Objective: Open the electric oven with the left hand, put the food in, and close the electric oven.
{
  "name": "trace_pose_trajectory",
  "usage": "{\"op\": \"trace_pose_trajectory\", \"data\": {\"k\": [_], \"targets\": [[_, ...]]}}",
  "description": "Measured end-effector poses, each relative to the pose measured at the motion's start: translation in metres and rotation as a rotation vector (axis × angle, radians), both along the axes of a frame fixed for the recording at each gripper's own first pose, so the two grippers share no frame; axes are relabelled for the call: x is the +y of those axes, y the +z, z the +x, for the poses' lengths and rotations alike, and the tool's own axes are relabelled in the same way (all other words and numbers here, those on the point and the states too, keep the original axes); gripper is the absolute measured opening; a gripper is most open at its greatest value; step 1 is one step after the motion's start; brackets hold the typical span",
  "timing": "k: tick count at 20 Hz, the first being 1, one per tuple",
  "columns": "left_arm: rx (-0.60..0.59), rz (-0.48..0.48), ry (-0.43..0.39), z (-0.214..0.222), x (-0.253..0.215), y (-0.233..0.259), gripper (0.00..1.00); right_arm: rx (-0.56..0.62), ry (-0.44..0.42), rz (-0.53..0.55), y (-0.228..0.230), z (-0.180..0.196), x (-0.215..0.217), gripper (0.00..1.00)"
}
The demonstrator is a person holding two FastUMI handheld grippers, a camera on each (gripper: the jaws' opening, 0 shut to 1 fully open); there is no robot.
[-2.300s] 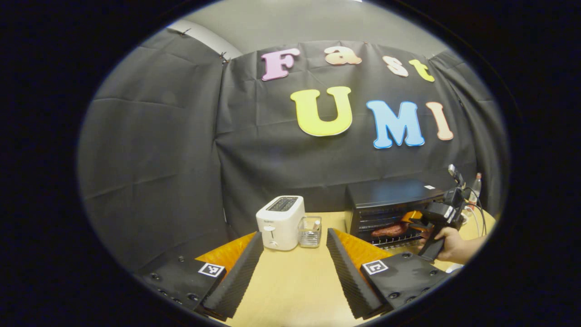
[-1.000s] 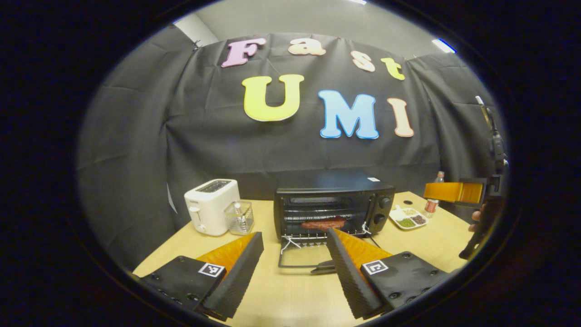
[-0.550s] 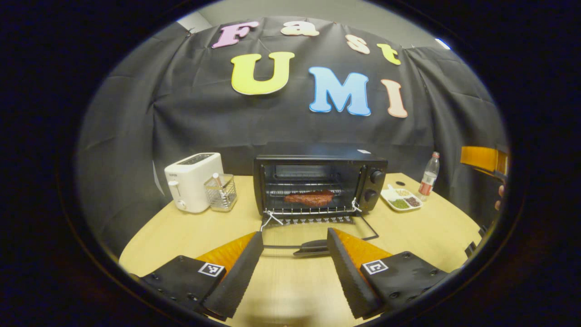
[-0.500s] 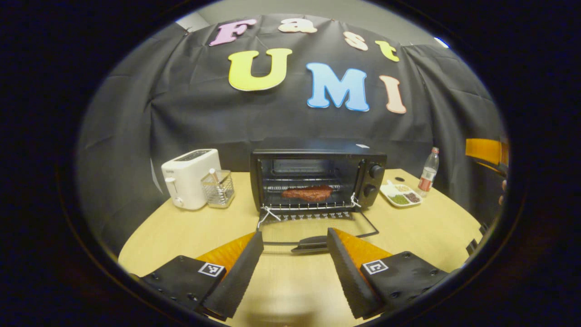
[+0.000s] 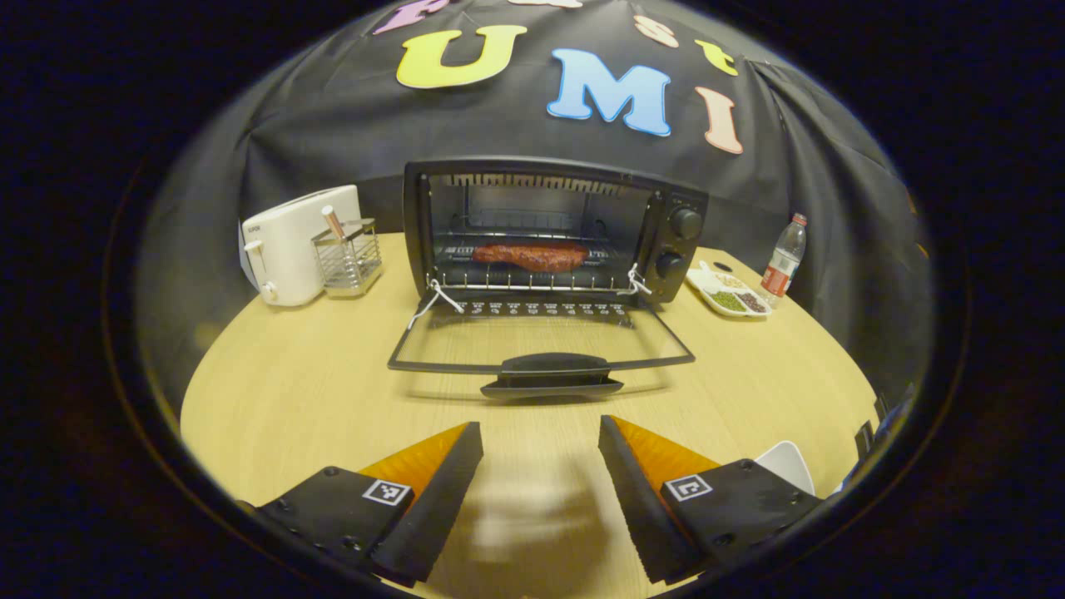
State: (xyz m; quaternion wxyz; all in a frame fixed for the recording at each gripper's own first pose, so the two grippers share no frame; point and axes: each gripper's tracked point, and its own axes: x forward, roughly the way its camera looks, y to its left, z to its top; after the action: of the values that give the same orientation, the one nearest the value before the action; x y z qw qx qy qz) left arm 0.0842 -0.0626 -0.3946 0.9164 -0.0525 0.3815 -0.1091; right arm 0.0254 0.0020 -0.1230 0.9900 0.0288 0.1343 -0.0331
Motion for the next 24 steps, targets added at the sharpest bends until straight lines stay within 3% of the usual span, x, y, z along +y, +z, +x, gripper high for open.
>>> {"op": "trace_pose_trajectory", "data": {"k": [1,2,6,7,9,12,13,15,17,18,20,24], "targets": [[0.009,0.014,-0.008,0.002,-0.002,-0.005,0.99,-0.004,-0.009,-0.013,0.003,-0.002,-0.003,0.97],[0.018,0.031,-0.018,0.004,-0.003,-0.008,0.95,-0.004,-0.02,-0.028,0.005,-0.004,-0.007,0.97],[0.039,0.08,-0.049,0.014,-0.013,-0.021,0.99,0.006,-0.06,-0.056,0.004,-0.01,-0.018,0.97],[0.046,0.088,-0.05,0.017,-0.016,-0.024,0.91,0.013,-0.067,-0.06,0.003,-0.011,-0.02,0.97],[0.068,0.096,-0.043,0.02,-0.019,-0.031,0.91,0.018,-0.081,-0.068,0.004,-0.012,-0.024,0.97],[0.074,0.109,-0.017,0.027,-0.019,-0.036,0.99,0.021,-0.107,-0.063,0.004,-0.012,-0.028,0.97],[0.076,0.112,-0.018,0.028,-0.02,-0.036,0.95,0.023,-0.114,-0.062,0.003,-0.013,-0.029,0.97],[0.064,0.111,-0.025,0.032,-0.023,-0.037,0.99,0.031,-0.128,-0.064,0.001,-0.015,-0.032,0.97],[0.056,0.111,-0.019,0.039,-0.024,-0.038,0.91,0.039,-0.134,-0.061,0.0,-0.018,-0.031,0.97],[0.058,0.109,-0.006,0.039,-0.024,-0.038,0.95,0.044,-0.136,-0.061,-0.002,-0.02,-0.032,0.97],[0.051,0.106,0.011,0.039,-0.024,-0.038,0.91,0.05,-0.136,-0.055,-0.003,-0.02,-0.032,0.97],[0.038,0.112,0.027,0.04,-0.023,-0.034,0.95,0.037,-0.129,-0.054,0.001,-0.019,-0.031,0.97]]}}
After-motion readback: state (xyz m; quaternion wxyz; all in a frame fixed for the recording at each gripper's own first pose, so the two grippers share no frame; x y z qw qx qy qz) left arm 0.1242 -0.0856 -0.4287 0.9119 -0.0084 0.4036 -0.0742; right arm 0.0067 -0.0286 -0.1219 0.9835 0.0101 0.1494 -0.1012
